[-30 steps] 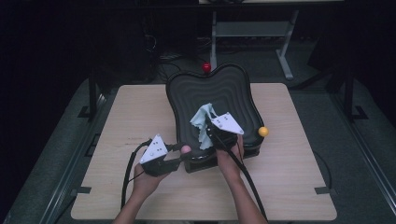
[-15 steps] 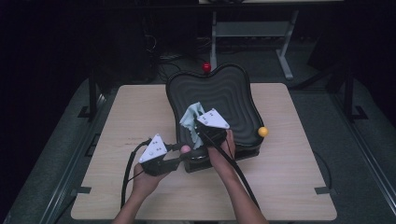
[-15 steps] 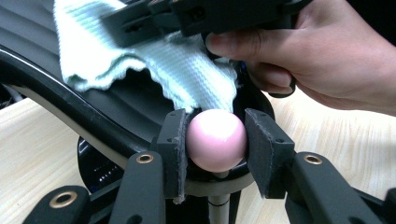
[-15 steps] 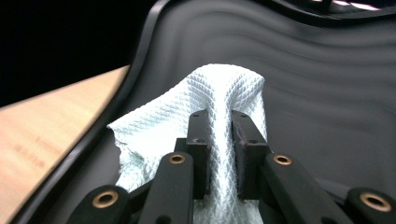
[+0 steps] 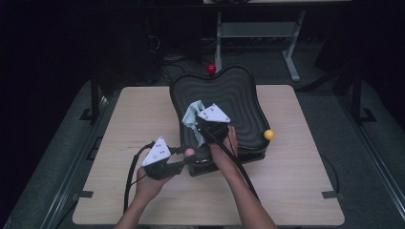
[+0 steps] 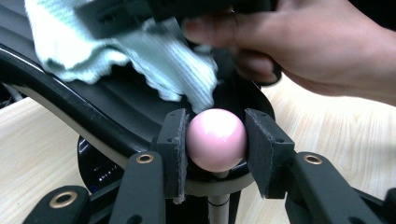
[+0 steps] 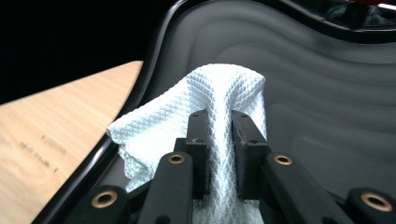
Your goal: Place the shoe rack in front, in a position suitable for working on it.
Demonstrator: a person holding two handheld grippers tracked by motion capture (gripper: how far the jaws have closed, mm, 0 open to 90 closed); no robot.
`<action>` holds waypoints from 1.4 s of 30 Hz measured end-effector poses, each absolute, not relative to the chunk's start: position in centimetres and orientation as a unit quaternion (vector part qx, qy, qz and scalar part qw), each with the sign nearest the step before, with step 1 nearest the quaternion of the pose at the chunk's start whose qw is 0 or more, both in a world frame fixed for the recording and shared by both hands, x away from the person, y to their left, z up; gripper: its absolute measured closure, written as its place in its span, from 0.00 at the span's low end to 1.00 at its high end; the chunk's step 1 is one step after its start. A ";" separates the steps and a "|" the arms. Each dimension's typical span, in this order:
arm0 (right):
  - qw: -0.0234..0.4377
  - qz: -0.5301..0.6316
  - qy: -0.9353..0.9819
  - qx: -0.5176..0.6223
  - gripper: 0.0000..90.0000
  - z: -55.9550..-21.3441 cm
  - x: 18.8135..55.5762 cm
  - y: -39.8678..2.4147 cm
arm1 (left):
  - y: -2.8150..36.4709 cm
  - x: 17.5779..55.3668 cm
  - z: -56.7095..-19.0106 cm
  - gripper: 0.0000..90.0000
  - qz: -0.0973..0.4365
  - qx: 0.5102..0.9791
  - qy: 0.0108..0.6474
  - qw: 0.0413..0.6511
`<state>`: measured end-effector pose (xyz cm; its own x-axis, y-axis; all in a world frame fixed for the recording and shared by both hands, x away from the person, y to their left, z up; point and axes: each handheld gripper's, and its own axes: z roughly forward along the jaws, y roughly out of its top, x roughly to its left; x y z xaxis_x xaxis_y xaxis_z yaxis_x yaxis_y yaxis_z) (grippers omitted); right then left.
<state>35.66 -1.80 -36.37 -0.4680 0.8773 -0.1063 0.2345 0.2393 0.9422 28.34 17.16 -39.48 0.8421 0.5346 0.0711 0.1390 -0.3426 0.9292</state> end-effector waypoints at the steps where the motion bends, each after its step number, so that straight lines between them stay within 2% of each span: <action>1: 0.339 0.475 0.707 0.400 0.87 -36.2 36.0 -2.1 | 17.1 28.4 -39.5 0.67 0.185 0.797 0.211 0.534; 9: 0.328 0.471 0.719 0.392 0.87 -35.6 36.6 -0.7 | 17.2 28.4 -39.5 0.67 0.185 0.798 0.211 0.533; 13: 0.341 0.472 0.700 0.413 0.87 -35.2 38.0 -1.9 | 17.2 28.4 -39.5 0.67 0.184 0.798 0.212 0.533; 15: 0.330 0.479 0.692 0.428 0.87 -35.0 38.4 -2.2 | 17.2 28.4 -39.5 0.67 0.183 0.798 0.212 0.534; 19: 0.328 0.478 0.711 0.399 0.86 -34.9 38.0 -0.4 | 17.2 28.4 -39.5 0.67 0.182 0.799 0.211 0.533; 24: 0.357 0.474 0.698 0.400 0.87 -34.8 38.7 -0.4 | 17.2 28.5 -39.5 0.67 0.180 0.797 0.213 0.536; 27: 0.343 0.490 0.679 0.426 0.87 -34.7 39.4 -1.1 | 17.2 28.5 -39.5 0.67 0.180 0.798 0.211 0.535; 30: 0.340 0.487 0.699 0.399 0.87 -34.6 39.3 0.0 | 17.2 28.5 -39.5 0.67 0.180 0.799 0.210 0.534; 33: 0.355 0.478 0.707 0.381 0.87 -34.4 39.5 0.7 | 17.2 28.5 -39.4 0.67 0.180 0.799 0.211 0.533; 36: 0.365 0.485 0.688 0.397 0.87 -34.4 40.5 -0.3 | 17.2 28.6 -39.4 0.67 0.181 0.799 0.213 0.533; 42: 0.351 0.488 0.703 0.381 0.87 -34.0 40.7 1.1 | 17.2 28.7 -39.4 0.67 0.178 0.800 0.212 0.533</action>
<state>40.72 1.12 -34.01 -0.4634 0.8779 -0.1208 0.1934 0.2332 0.9530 28.69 17.20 -39.40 0.8469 0.5285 0.0587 0.1492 -0.3422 0.9277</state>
